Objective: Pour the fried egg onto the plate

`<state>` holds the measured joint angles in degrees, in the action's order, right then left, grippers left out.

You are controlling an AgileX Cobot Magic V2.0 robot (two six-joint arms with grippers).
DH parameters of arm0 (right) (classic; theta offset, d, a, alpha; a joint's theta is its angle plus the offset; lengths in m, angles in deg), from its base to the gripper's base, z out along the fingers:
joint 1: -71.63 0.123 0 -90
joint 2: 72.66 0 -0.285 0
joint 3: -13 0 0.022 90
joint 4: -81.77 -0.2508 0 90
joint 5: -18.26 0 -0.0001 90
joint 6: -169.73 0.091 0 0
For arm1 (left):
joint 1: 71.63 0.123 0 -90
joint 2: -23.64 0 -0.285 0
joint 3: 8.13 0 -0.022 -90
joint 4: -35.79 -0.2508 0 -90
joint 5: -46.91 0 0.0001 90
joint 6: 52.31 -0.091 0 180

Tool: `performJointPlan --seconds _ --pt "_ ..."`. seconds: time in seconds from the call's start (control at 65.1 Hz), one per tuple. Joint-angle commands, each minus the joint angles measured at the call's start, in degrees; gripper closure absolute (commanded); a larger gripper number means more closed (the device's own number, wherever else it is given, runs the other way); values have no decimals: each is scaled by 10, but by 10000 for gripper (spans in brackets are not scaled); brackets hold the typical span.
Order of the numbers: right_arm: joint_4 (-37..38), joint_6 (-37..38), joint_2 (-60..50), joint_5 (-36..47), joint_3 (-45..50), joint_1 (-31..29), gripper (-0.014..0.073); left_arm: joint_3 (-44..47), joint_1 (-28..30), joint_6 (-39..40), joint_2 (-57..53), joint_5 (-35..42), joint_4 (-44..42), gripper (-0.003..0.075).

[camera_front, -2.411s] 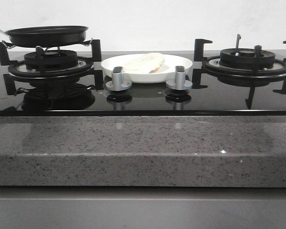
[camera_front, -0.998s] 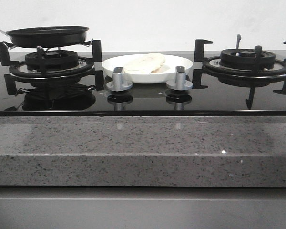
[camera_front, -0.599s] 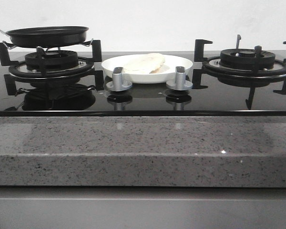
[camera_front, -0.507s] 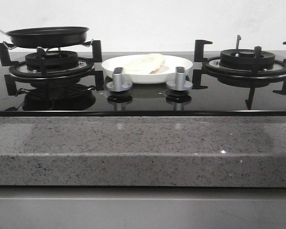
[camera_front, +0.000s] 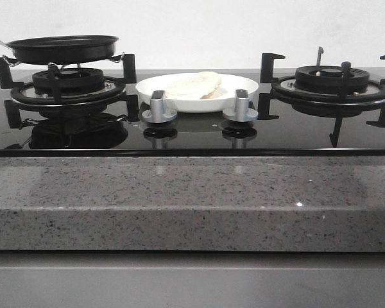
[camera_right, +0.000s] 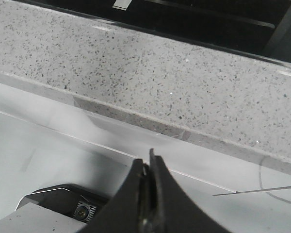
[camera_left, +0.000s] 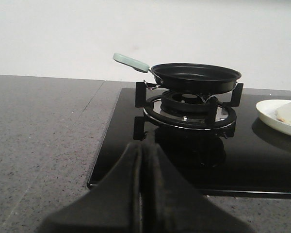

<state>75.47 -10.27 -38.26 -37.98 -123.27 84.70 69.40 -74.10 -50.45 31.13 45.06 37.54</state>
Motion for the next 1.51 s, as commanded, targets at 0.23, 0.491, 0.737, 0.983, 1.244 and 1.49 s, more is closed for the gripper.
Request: performJointPlan --seconds 0.23,0.491,0.737,0.983,1.244,1.49 --pt "3 -7 1 29 -15 0 662 3 -4 -6 -12 81 10 739" --pt "3 -7 1 29 -15 0 662 3 -4 -6 -11 78 10 739" --pt "3 -7 1 29 -15 0 662 3 -4 -6 -11 78 10 739" --pt "26 -7 -14 55 -4 -2 662 3 -4 -6 -11 78 10 739" --pt "46 -7 -153 334 142 -70 662 3 -4 -6 -11 78 10 739" --pt "46 -7 -263 520 305 -112 662 3 -4 -6 -11 78 10 739"
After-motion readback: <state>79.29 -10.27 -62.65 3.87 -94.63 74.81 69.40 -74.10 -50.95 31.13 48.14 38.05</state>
